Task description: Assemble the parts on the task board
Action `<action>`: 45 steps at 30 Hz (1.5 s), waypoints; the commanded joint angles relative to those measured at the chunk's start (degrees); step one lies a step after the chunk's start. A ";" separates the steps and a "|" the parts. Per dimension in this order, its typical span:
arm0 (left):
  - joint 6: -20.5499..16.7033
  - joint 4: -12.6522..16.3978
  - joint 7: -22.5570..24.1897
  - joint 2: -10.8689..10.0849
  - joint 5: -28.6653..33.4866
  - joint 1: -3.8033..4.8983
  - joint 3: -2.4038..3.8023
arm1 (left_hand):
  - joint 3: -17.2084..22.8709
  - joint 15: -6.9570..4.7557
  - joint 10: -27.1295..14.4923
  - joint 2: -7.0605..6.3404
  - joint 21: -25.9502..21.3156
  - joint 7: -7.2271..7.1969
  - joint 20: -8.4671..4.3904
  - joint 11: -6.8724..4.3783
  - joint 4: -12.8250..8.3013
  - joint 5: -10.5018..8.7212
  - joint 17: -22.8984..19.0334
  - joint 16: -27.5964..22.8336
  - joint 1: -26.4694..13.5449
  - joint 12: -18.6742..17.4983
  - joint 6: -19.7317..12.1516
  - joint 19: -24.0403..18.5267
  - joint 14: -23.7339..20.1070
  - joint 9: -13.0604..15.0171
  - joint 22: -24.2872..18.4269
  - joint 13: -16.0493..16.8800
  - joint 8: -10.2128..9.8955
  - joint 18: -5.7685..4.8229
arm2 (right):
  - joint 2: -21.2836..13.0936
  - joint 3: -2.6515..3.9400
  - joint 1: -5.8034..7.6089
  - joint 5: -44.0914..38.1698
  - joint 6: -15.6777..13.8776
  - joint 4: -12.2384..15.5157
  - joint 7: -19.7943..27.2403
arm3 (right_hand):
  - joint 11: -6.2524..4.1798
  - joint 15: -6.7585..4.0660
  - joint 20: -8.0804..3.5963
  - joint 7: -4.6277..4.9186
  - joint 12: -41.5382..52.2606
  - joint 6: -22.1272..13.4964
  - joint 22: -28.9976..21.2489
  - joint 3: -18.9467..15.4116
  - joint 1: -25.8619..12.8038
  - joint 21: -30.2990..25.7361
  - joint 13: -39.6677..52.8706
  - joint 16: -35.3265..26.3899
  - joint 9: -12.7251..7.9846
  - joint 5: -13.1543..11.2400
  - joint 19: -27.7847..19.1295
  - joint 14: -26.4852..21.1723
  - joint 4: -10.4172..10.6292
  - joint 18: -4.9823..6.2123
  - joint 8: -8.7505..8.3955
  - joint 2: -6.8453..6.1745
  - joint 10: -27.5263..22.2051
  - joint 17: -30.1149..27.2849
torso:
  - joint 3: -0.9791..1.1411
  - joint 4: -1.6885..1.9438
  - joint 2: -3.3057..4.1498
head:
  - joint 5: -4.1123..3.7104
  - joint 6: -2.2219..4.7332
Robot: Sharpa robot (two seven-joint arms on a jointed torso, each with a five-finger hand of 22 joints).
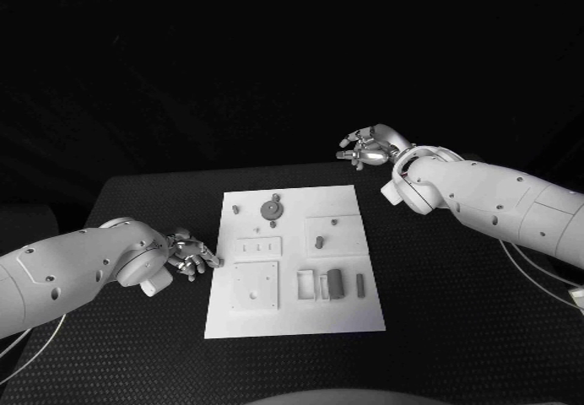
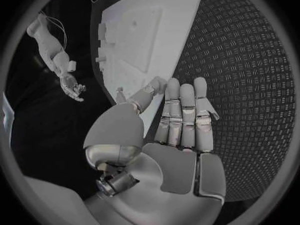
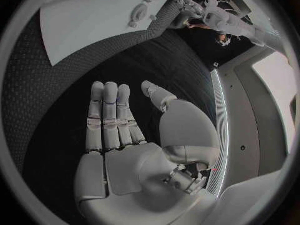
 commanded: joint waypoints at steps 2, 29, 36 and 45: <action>0.20 0.56 -0.87 -0.24 1.63 -0.26 0.57 | 0.36 0.11 0.24 0.96 -0.12 -0.17 0.14 -0.51 0.11 0.18 0.12 0.44 0.93 0.22 2.03 0.16 0.04 0.11 1.15 0.11 0.44 -0.44 | 0.00 0.02 -0.03 -0.03 0.53 0.07 0.47 | 1.84 -0.02 -0.01 2.15 0.39 2.45 0.07 0.00 -0.30 -0.33 -0.09 -0.18 -0.08 -0.24 0.40 0.44 0.15 0.78 0.32 -0.07 -6.75 0.06 | 0.02 0.02 -0.03 | 0.04 0.02; -3.97 2.63 0.74 -1.01 -1.66 1.72 1.32 | 1.63 -0.70 2.09 -0.72 0.68 -1.04 -0.60 -1.41 0.32 1.37 0.43 1.07 1.03 0.97 3.77 1.70 1.82 0.63 1.28 0.25 1.32 -0.46 | 0.09 0.02 -0.03 0.03 0.52 0.10 0.45 | 1.84 -0.02 -0.01 2.15 0.42 2.44 0.11 -0.02 -0.30 -0.37 -0.14 -0.23 -0.10 -0.24 0.40 0.45 0.14 0.78 0.34 -0.08 -6.76 0.12 | -0.02 0.02 0.00 | 0.16 0.23; -6.33 4.02 1.34 -0.93 -3.28 2.90 1.32 | 1.74 -0.76 2.20 -0.85 0.75 -1.09 -0.67 -1.47 0.34 1.62 0.45 1.11 0.97 1.02 3.86 1.80 1.93 0.71 1.28 0.26 1.36 -0.48 | 0.23 0.02 -0.03 0.03 0.54 0.08 0.46 | 1.84 -0.02 -0.01 2.15 0.42 2.44 0.11 -0.02 -0.30 -0.37 -0.14 -0.23 -0.10 -0.24 0.40 0.45 0.14 0.78 0.34 -0.08 -6.76 0.12 | -0.01 -0.01 0.01 | 0.21 0.35; -9.71 4.96 0.64 0.92 -6.19 4.39 1.30 | 2.33 -1.62 4.20 -3.36 2.08 -1.98 -1.52 -2.38 0.77 9.43 0.96 2.02 -0.07 1.98 5.72 3.51 3.81 1.65 1.32 0.66 2.19 -0.49 | 0.35 0.02 -0.02 0.03 0.55 0.05 0.42 | 1.84 -0.02 -0.01 2.15 0.43 2.44 0.12 -0.02 -0.30 -0.38 -0.15 -0.24 -0.10 -0.24 0.40 0.45 0.14 0.78 0.34 -0.09 -6.77 0.13 | 0.00 0.01 0.03 | 0.17 0.42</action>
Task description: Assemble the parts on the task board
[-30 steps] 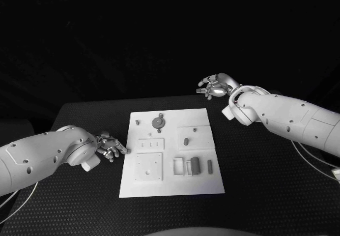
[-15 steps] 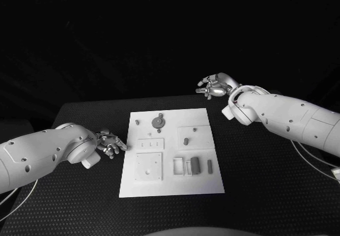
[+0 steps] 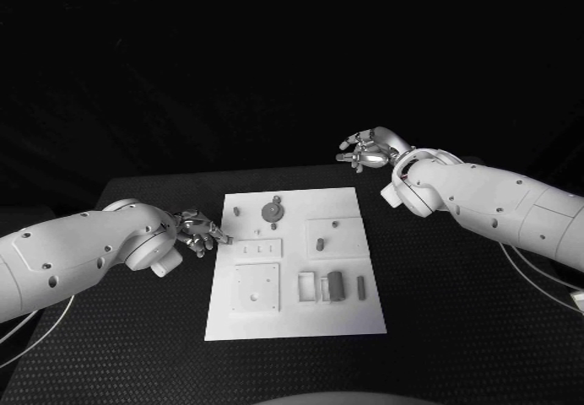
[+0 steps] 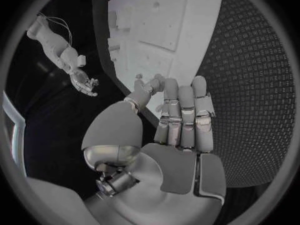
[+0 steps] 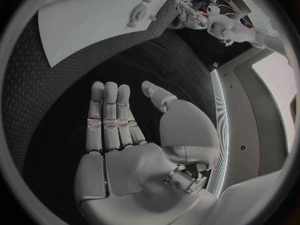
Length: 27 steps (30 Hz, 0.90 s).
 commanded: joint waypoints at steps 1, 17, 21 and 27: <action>-3.37 0.27 0.11 0.99 -2.82 0.36 0.02 | 0.62 -0.13 1.01 -0.82 0.42 -1.05 -0.24 -0.31 0.25 1.03 0.17 0.48 -0.03 0.53 3.27 0.71 0.80 1.73 1.33 0.13 1.94 -0.48 | 0.13 0.02 -0.01 -0.01 0.53 0.03 0.42 | 1.84 -0.02 -0.01 2.00 0.20 2.59 0.09 -0.02 -0.30 -0.38 -0.07 -0.24 -0.06 -0.24 0.40 0.45 0.14 0.78 0.34 -0.09 -6.76 0.09 | 0.01 -0.02 0.03 | -0.05 0.09; -7.20 -1.12 -3.51 7.59 -5.28 1.34 -0.61 | 0.42 -0.86 2.68 -1.26 1.81 -1.83 -0.98 -1.11 0.83 4.45 0.77 1.39 -1.66 1.38 4.96 1.93 2.32 2.57 1.36 0.70 2.41 -0.47 | 0.28 0.02 0.00 -0.01 0.54 -0.06 0.32 | 1.84 -0.02 -0.01 2.00 0.23 2.59 0.12 -0.02 -0.26 -0.42 -0.12 -0.29 -0.07 -0.24 0.40 0.46 0.09 0.78 0.36 -0.12 -6.78 0.15 | 0.02 0.02 -0.09 | -0.17 0.10; -7.20 -1.29 -3.98 8.46 -5.28 1.34 -1.22 | 0.35 -0.96 2.84 -1.21 2.03 -1.93 -1.08 -1.21 0.82 4.84 0.84 1.51 -2.03 1.50 5.19 2.03 2.47 2.66 1.36 0.82 2.44 -0.47 | 0.33 0.02 0.00 0.01 0.53 -0.04 0.30 | 1.84 -0.02 -0.01 2.00 0.24 2.59 0.13 -0.03 -0.25 -0.43 -0.13 -0.31 -0.08 -0.24 0.40 0.46 0.08 0.78 0.37 -0.12 -6.78 0.16 | 0.04 0.00 -0.02 | -0.15 0.06; -7.66 -1.74 -4.74 9.66 -4.36 1.34 -2.06 | 0.17 -1.14 3.31 -0.71 2.55 -2.18 -1.28 -1.46 1.02 5.54 1.00 1.79 -3.08 1.79 5.81 2.33 2.90 2.84 1.37 1.10 2.53 -0.46 | 0.36 0.02 0.00 0.01 0.54 -0.13 0.29 | 1.84 -0.02 -0.01 2.00 0.25 2.59 0.15 -0.02 -0.22 -0.45 -0.15 -0.32 -0.08 -0.24 0.41 0.47 0.06 0.78 0.37 -0.13 -6.78 0.19 | -0.02 0.03 -0.05 | -0.20 -0.02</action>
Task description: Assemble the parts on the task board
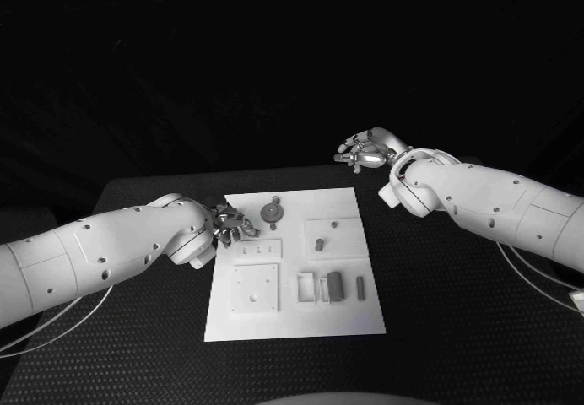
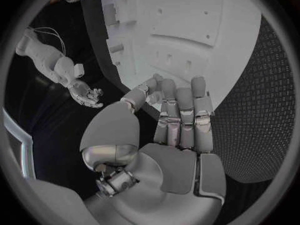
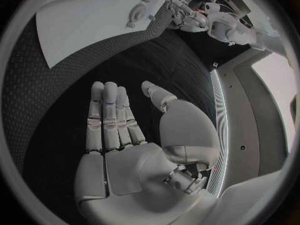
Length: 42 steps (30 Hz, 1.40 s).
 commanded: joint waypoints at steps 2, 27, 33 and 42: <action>-0.89 0.07 -1.12 0.52 0.84 0.06 -0.20 | 0.20 -0.18 0.70 1.16 0.56 -1.03 0.02 -0.25 0.58 0.93 0.14 0.50 -0.60 0.49 3.91 0.54 0.60 2.88 1.39 0.24 2.50 -0.43 | 0.12 0.02 -0.01 -0.01 0.54 -0.06 0.32 | 0.03 -0.02 -0.02 0.63 0.25 0.34 0.06 -0.02 -0.22 -0.23 -0.06 -0.33 -0.06 -0.24 0.41 0.47 0.05 0.77 0.22 -0.13 -0.24 0.08 | -0.01 -0.01 -0.01 | 0.01 -0.13; 2.94 -0.46 -2.91 1.99 -3.61 0.20 -1.22 | 0.55 -0.53 1.28 0.86 1.99 -1.45 -0.37 -0.66 -0.16 5.00 0.55 1.28 -1.90 1.20 4.94 0.85 1.13 3.35 1.41 1.18 2.54 -0.38 | 0.23 0.02 -0.01 0.01 0.59 -0.15 0.33 | 0.03 -0.02 -0.01 0.63 0.30 0.33 0.12 -0.03 -0.18 -0.29 -0.13 -0.40 -0.09 -0.24 0.42 0.50 0.01 0.77 0.25 -0.13 -0.25 0.17 | 0.00 -0.02 0.03 | 0.11 -0.57; 4.18 -0.84 -3.46 2.56 -5.75 0.46 -1.40 | 0.55 -0.60 1.39 0.80 2.24 -1.52 -0.42 -0.73 -0.19 5.39 0.61 1.44 -1.95 1.35 5.09 0.92 1.23 3.45 1.42 1.34 2.58 -0.37 | 0.21 0.02 -0.01 0.01 0.59 -0.11 0.33 | 0.03 -0.02 -0.01 0.64 0.32 0.33 0.13 -0.03 -0.18 -0.30 -0.15 -0.42 -0.09 -0.24 0.43 0.51 0.00 0.77 0.26 -0.12 -0.25 0.19 | 0.01 -0.01 0.05 | 0.12 -0.71; 8.42 -0.86 -5.20 2.73 -9.42 0.58 -1.39 | 0.62 -0.64 1.39 0.84 2.44 -1.55 -0.46 -0.77 -0.23 5.83 0.66 1.58 -1.95 1.46 5.14 0.89 1.24 3.54 1.42 1.48 2.58 -0.37 | 0.23 0.02 -0.01 0.01 0.59 -0.15 0.31 | 0.03 -0.02 0.00 0.64 0.33 0.33 0.16 -0.04 -0.17 -0.32 -0.18 -0.45 -0.11 -0.24 0.43 0.51 -0.01 0.77 0.27 -0.12 -0.26 0.23 | 0.03 -0.02 0.05 | 0.13 -0.99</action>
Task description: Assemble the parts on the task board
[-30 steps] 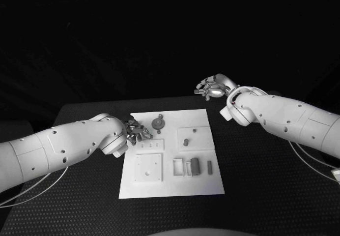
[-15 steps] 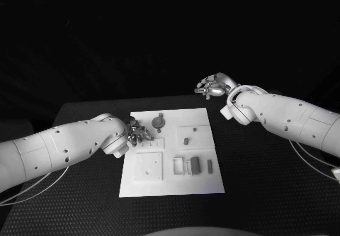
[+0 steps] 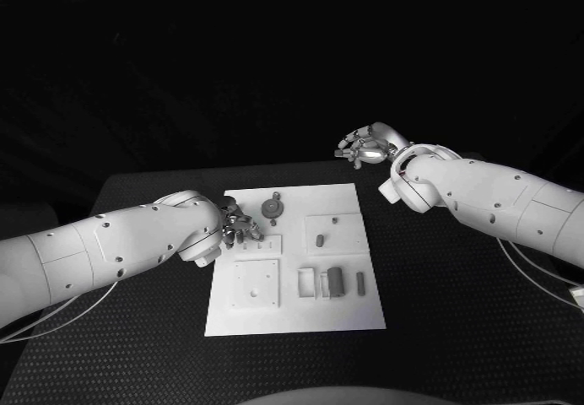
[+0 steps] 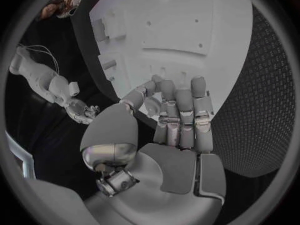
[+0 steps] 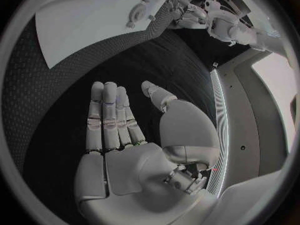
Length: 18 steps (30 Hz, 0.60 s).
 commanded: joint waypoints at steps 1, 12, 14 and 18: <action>4.21 -0.14 -1.53 0.15 -3.03 0.13 0.02 | 0.32 -0.17 0.35 0.23 0.23 -1.14 -0.34 -0.35 0.07 0.26 0.06 0.34 0.63 0.21 4.13 0.18 0.32 3.55 1.40 0.08 2.28 -0.37 | 0.05 0.02 -0.01 -0.03 0.60 0.01 0.32 | -0.07 -0.02 0.00 0.36 0.34 0.00 0.06 -0.04 -0.17 -0.33 -0.09 -0.24 -0.07 -0.24 0.43 0.51 -0.01 0.78 0.27 -0.12 -0.38 0.07 | 0.04 0.00 0.01 | 0.01 -0.13; 6.33 -0.08 -1.98 0.70 -3.04 0.14 0.02 | 0.24 -0.15 0.33 0.37 0.39 -1.14 -0.33 -0.35 0.22 0.38 0.09 0.45 0.39 0.31 4.17 0.11 0.27 3.63 1.40 0.20 2.29 -0.41 | 0.14 0.02 -0.01 -0.03 0.62 0.04 0.33 | -0.07 -0.02 0.00 0.36 0.36 0.00 0.09 -0.04 -0.17 -0.35 -0.12 -0.27 -0.08 -0.24 0.44 0.52 -0.01 0.78 0.28 -0.11 -0.38 0.11 | 0.01 -0.01 0.03 | 0.06 -0.30; 6.45 -0.14 -2.04 0.82 -3.04 0.14 0.02 | 0.22 -0.14 0.32 0.39 0.42 -1.14 -0.33 -0.36 0.25 0.38 0.10 0.47 0.34 0.32 4.18 0.10 0.27 3.65 1.40 0.22 2.30 -0.41 | 0.14 0.02 -0.01 -0.03 0.60 0.02 0.32 | -0.07 -0.02 0.00 0.36 0.37 0.00 0.09 -0.04 -0.17 -0.35 -0.12 -0.27 -0.08 -0.24 0.45 0.53 -0.01 0.78 0.28 -0.11 -0.38 0.12 | 0.00 -0.01 0.02 | 0.06 -0.36; 6.22 -0.51 -2.13 1.31 -3.25 0.13 0.02 | 0.19 -0.14 0.32 0.47 0.49 -1.15 -0.34 -0.36 0.32 0.39 0.11 0.52 0.23 0.36 4.21 0.08 0.26 3.69 1.39 0.27 2.31 -0.42 | 0.17 0.02 -0.01 -0.03 0.61 0.06 0.32 | -0.07 -0.02 0.00 0.36 0.37 0.00 0.10 -0.04 -0.16 -0.36 -0.14 -0.28 -0.09 -0.24 0.45 0.53 -0.02 0.78 0.28 -0.10 -0.39 0.13 | 0.03 0.00 0.02 | 0.04 -0.37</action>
